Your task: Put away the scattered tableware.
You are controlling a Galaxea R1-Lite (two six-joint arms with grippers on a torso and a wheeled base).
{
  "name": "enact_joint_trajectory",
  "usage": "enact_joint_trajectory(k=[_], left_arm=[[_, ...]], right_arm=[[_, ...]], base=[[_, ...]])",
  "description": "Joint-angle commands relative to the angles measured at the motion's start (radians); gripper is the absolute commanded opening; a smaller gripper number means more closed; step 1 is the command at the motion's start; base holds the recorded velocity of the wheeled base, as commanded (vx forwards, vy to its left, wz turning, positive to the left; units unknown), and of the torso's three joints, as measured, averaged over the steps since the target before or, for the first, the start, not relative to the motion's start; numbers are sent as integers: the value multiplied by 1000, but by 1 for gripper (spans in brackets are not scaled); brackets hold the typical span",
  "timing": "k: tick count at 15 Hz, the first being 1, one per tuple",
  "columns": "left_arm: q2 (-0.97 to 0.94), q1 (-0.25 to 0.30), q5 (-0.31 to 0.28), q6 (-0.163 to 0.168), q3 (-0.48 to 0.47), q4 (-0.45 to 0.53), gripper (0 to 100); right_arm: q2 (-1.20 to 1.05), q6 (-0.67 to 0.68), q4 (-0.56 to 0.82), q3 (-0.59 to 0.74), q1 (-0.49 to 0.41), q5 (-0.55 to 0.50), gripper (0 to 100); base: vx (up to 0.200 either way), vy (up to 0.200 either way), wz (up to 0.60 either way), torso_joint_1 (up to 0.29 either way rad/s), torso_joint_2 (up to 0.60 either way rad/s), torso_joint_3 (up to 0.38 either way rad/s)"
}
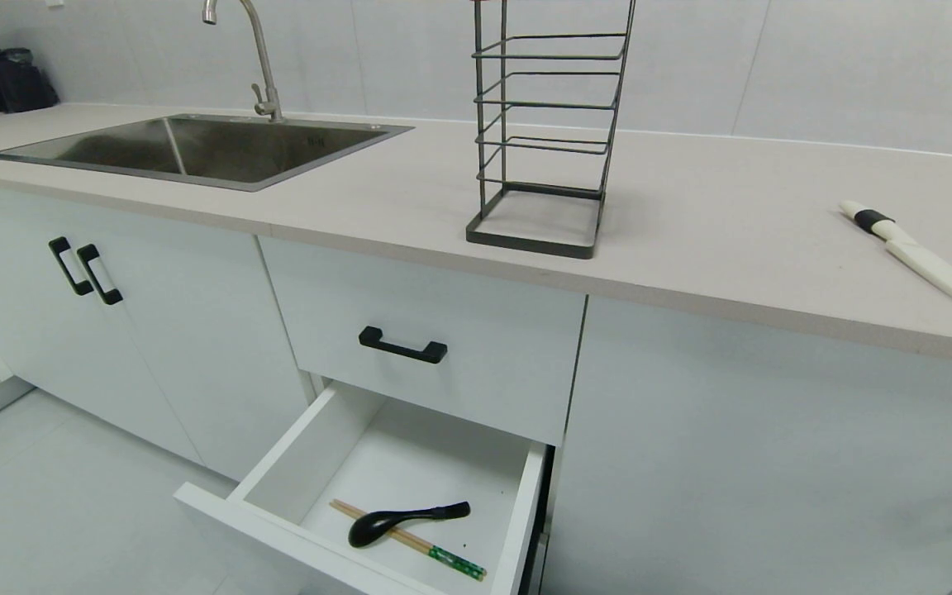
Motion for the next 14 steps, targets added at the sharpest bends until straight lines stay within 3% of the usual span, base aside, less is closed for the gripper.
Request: enact_joint_trajectory(k=[1,3,7,10,12,14], left_arm=[[93,16,2,-8,-280,-31,100],[118,-28,-10,-10,-315,66,100],[323,-134,-61,-27,-346,83,100],[449,-142,-78,-30,-332,100,100],[538,-140,-153,-56,-328,227,100],[570,-140,-217,-56,-295,308,100]], right_arm=[[0,-22,25,2,1,-20,100],[2,-8,50,2,2,-59,100],[-69,2,51,0,45,-62,100],[-83,1,53,2,44,-66,100],[-83,1,53,0,44,-66,100],[-83,1,53,0,44,-66,100]], base=[[0,0,0,0,0,0],[0,0,0,0,0,0],[0,0,0,0,0,0],[0,0,0,0,0,0],[0,0,0,0,0,0],[0,0,0,0,0,0]])
